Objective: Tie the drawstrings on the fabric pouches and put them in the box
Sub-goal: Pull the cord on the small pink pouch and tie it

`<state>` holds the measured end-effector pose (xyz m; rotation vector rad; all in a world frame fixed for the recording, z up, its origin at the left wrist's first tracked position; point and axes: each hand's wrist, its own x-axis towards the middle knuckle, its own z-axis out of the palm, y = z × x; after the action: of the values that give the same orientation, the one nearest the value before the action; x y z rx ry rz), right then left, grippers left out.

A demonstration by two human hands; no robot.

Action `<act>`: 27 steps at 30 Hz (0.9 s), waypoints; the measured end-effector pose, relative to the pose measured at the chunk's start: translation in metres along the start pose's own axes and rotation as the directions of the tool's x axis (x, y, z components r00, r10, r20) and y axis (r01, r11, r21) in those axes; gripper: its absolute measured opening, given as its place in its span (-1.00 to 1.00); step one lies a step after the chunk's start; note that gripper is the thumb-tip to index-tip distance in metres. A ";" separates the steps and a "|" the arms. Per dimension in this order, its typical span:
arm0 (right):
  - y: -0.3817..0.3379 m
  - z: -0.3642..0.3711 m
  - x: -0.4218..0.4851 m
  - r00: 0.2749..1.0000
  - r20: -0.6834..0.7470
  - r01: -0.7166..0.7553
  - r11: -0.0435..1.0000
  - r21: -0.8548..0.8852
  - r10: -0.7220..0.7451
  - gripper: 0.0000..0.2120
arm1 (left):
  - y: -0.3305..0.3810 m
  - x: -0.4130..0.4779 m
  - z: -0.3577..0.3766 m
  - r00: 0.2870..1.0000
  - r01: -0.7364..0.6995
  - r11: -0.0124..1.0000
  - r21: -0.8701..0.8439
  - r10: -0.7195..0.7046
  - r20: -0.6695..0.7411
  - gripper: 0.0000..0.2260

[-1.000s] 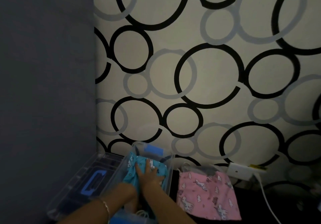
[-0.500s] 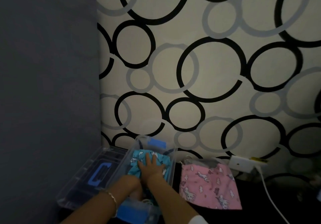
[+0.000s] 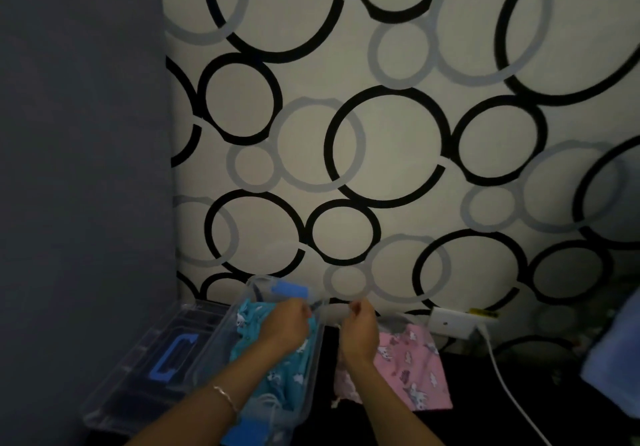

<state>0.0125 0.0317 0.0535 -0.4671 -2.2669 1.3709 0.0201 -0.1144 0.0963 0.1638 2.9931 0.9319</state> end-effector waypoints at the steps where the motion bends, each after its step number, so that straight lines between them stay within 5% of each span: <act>1: 0.019 -0.005 0.000 0.995 0.081 -0.043 0.990 -0.131 0.054 -0.84 | 0.014 -0.005 0.004 0.999 -0.032 0.998 -0.052 0.031 -0.017 -0.83; 4: 0.076 -0.009 -0.018 0.924 0.333 0.014 0.855 -0.518 0.186 -0.67 | 0.041 -0.013 0.020 0.992 -0.105 0.990 -0.094 0.098 -0.076 -0.81; 6: 0.104 -0.004 -0.025 0.896 0.378 0.062 0.778 -0.625 0.232 -0.29 | 0.052 -0.018 0.027 0.990 -0.132 0.982 -0.135 0.123 -0.071 -0.80; 8: 0.125 0.000 -0.025 0.884 0.423 0.158 0.724 -0.672 0.199 -0.13 | 0.057 -0.021 0.033 0.986 -0.164 0.973 -0.165 0.160 -0.037 -0.81; 11: 0.121 -0.015 -0.022 0.889 0.440 0.226 0.711 -0.666 0.130 -0.59 | 0.058 -0.023 0.037 0.980 -0.196 0.958 -0.211 0.201 0.001 -0.76; 13: 0.100 -0.028 -0.028 0.942 0.334 0.227 0.764 -0.604 -0.016 -0.91 | 0.057 -0.021 0.038 0.980 -0.191 0.952 -0.237 0.199 0.006 -0.70; 18: 0.043 -0.077 -0.001 0.990 0.102 0.121 0.956 -0.267 -0.097 -0.68 | 0.072 -0.020 0.038 0.989 -0.125 0.900 -0.418 0.146 0.018 -0.68; 23: -0.005 -0.145 0.031 0.978 0.021 0.208 0.978 0.012 -0.209 -0.86 | 0.085 0.011 0.061 0.980 0.199 0.738 -0.645 -0.136 0.147 -0.81; 27: -0.023 -0.186 0.040 0.968 -0.051 0.252 0.955 0.154 -0.247 -0.82 | 0.115 0.000 0.053 0.980 0.171 0.745 -0.645 -0.193 0.038 -0.17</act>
<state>0.0773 0.1790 0.1573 -0.1418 -2.0865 1.3891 0.0335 0.0096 0.1181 -0.1520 2.4422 1.8633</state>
